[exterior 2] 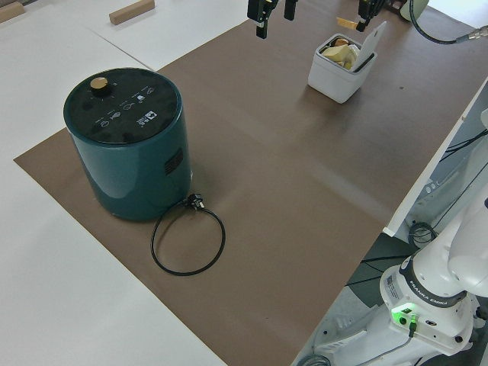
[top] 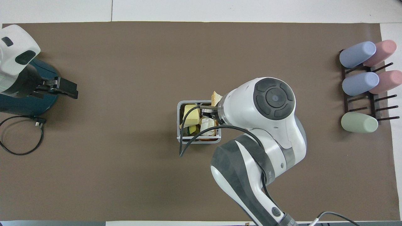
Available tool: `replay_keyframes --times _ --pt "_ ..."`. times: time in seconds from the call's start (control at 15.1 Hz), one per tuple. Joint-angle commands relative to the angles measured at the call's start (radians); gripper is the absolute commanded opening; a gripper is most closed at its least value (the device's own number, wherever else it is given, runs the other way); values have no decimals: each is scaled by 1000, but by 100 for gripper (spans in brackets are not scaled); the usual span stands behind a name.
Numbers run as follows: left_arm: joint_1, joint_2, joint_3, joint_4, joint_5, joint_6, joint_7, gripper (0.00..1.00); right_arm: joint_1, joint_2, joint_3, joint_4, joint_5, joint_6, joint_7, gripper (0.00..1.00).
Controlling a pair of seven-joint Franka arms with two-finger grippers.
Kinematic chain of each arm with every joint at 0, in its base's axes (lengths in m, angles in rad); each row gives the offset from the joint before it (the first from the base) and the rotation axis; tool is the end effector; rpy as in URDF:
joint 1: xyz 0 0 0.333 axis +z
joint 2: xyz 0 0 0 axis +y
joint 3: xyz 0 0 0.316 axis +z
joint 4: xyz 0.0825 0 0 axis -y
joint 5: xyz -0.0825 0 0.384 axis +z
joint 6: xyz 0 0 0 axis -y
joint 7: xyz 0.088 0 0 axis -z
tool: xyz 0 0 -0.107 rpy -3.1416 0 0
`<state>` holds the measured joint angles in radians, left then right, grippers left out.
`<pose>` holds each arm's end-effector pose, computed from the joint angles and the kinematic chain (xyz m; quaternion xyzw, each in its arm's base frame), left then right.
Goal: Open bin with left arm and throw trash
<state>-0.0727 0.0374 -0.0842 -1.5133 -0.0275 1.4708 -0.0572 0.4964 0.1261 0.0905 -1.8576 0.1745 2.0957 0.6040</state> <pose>0.5485 -0.0890 0.6223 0.9978 -0.0506 -0.0413 0.0110 0.5010 0.3411 0.4622 -0.9938 0.0485 0.0006 0.1003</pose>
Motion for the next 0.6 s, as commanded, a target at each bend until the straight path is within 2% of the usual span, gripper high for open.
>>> replay_keyframes --times 0.0,0.13,0.26,0.4,0.46,0.53 --pt "14 -5 -12 21 20 -50 2 100 -4 7 28 20 16 -22 -35 0" --pt "8 -25 -14 1 18 -75 -1 100 -4 7 29 18 17 -20 -52 0" --pt "11 -42 -14 -37 18 -52 3 100 -4 6 29 17 25 -19 -52 0" --pt "14 -41 -16 -31 17 -11 3 100 -2 3 29 11 40 -20 -50 0" --pt "16 -39 -14 -34 17 28 2 100 -2 1 29 9 49 -20 -49 30" --pt "14 -36 -14 -31 18 55 0 100 -2 1 29 9 49 -22 -47 86"
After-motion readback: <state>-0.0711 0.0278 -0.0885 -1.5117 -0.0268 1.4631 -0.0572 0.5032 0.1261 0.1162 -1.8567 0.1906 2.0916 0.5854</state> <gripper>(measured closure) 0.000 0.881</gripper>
